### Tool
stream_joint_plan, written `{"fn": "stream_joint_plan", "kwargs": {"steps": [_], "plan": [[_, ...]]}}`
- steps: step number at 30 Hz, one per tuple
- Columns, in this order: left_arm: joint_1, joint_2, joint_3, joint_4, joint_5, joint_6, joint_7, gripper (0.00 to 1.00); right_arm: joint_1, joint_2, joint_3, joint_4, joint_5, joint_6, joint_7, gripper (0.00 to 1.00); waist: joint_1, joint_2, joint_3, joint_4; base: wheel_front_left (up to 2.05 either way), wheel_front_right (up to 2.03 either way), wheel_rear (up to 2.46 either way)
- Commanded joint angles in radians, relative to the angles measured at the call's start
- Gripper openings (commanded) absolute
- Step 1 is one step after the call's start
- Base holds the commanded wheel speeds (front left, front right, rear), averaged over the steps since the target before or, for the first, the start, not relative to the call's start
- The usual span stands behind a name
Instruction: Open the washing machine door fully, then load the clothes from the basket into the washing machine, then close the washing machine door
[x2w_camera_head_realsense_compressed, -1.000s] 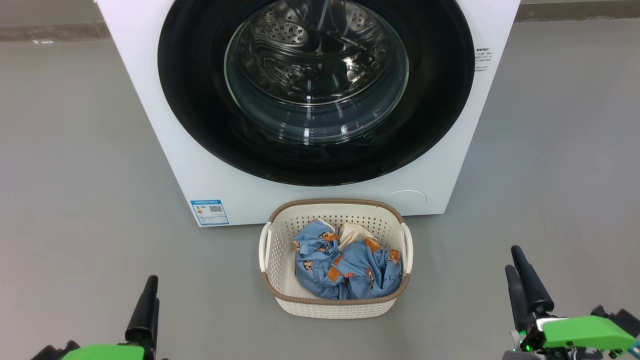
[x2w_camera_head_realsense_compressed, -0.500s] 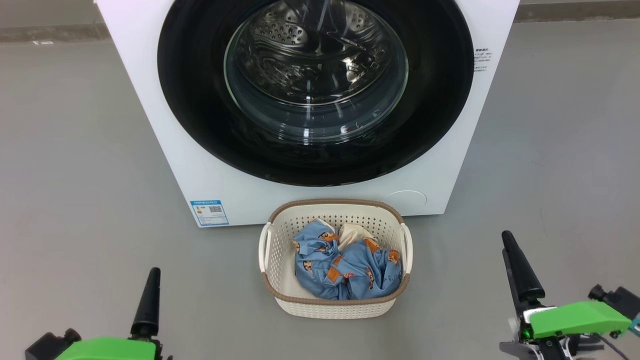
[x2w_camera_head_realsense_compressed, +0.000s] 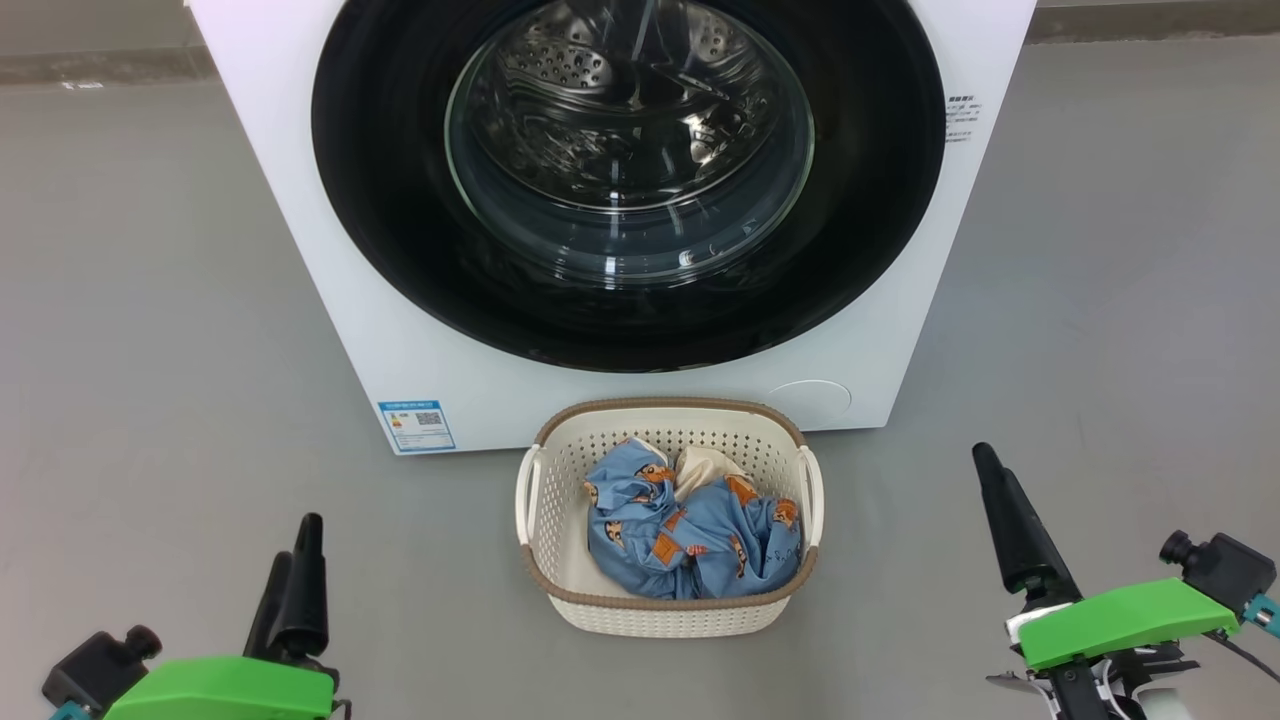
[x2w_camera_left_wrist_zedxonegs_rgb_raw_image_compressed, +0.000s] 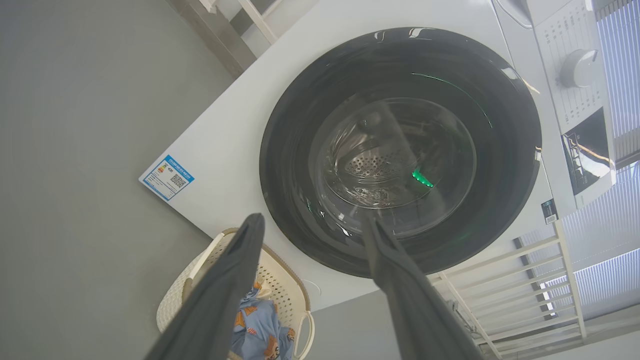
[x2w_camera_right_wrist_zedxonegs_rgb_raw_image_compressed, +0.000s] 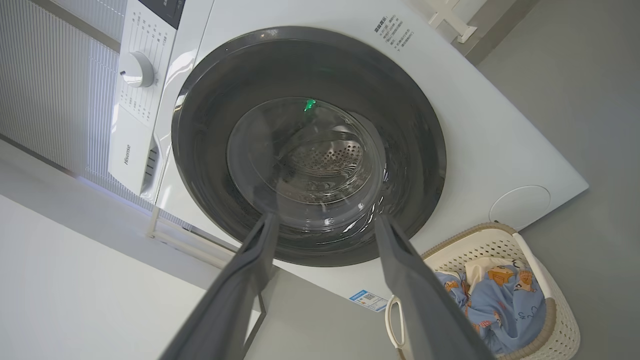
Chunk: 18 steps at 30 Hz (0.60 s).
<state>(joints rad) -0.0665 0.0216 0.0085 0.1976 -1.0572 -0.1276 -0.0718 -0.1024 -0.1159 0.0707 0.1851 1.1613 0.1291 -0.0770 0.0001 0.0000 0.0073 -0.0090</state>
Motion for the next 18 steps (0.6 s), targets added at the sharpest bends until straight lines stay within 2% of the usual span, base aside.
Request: {"fn": "stream_joint_plan", "kwargs": {"steps": [1,18], "plan": [[-0.046,0.019,0.013,-0.034,0.035,-0.002,-0.014,1.0,-0.043,-0.007,0.013,-0.032,-0.046,0.001,-0.013,1.0,-0.0001,0.0,0.0,-0.001,0.0,0.0,0.0],[-0.055,0.022,-0.014,-0.03,0.269,-0.002,-0.065,1.0,-0.063,0.001,0.036,-0.007,-0.412,0.001,-0.063,1.0,-0.0001,0.0,-0.003,-0.008,0.0,0.0,0.0]]}}
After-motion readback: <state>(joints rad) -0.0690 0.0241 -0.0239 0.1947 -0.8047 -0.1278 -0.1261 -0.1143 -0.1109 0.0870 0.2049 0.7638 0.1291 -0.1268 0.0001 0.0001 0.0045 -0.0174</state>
